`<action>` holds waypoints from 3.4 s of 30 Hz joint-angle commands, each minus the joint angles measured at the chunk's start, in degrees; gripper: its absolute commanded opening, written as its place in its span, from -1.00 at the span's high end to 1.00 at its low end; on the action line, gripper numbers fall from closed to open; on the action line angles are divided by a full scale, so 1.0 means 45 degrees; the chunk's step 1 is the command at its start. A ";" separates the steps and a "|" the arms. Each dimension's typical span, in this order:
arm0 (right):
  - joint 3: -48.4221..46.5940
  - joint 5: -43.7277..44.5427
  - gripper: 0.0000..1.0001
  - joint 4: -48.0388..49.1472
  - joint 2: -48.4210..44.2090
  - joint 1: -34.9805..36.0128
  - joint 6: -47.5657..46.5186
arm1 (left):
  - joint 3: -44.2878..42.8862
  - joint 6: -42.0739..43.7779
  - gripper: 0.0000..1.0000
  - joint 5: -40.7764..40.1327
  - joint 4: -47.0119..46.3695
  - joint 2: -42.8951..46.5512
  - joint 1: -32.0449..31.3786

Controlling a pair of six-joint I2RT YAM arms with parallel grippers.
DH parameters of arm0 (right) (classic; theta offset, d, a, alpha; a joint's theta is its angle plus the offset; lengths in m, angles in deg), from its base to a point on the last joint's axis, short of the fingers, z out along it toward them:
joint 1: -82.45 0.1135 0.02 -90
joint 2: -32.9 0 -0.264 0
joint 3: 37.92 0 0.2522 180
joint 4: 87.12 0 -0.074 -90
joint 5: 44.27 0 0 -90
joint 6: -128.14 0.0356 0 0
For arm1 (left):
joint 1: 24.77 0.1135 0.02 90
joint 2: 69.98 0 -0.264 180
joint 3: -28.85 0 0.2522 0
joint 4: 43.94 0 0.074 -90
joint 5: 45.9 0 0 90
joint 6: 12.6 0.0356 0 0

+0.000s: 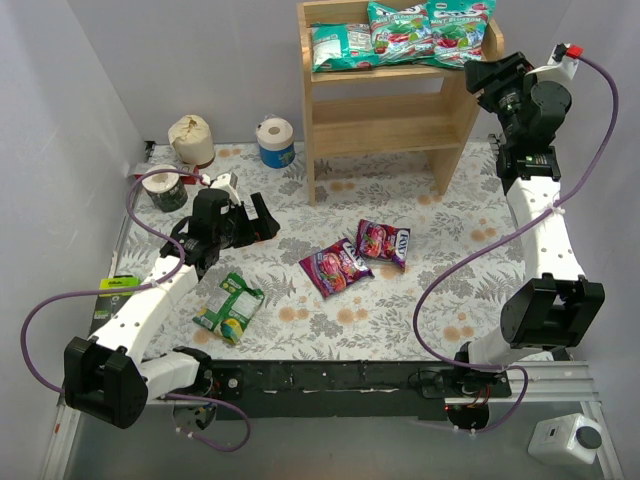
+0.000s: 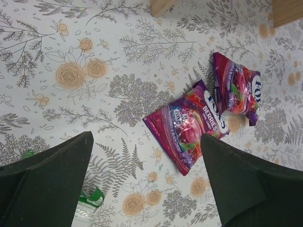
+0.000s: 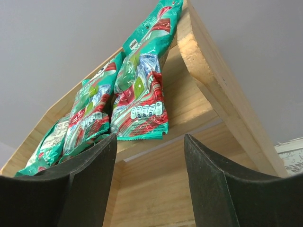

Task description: Place and organize the candy bags onto the shelf

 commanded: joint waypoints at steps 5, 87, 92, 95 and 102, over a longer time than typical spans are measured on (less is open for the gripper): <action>-0.1079 -0.1169 0.07 0.1080 0.0846 0.0024 0.0914 | 0.0074 0.0085 -0.96 -0.0285 -0.0055 0.0409 0.0073; 1.2727 -0.1897 -0.63 -0.1693 -0.6498 0.6932 -0.1935 | 0.0152 -0.0696 -0.96 -0.0382 -0.0016 0.0566 0.0092; 1.3022 -0.1640 -0.62 -0.2355 -0.5485 0.7251 -0.2346 | 0.0054 -0.1145 -0.96 -0.0344 0.0160 0.0156 0.0073; 1.3294 -0.1659 -0.57 -0.2221 -0.5072 0.7251 -0.1782 | 0.0054 -0.1497 -0.96 -0.0013 0.0103 -0.0098 0.0092; 1.6652 -0.0142 -0.50 0.2191 -0.6340 0.7658 0.2883 | -0.0141 -0.1244 -0.96 0.0106 0.0199 -0.0547 0.0073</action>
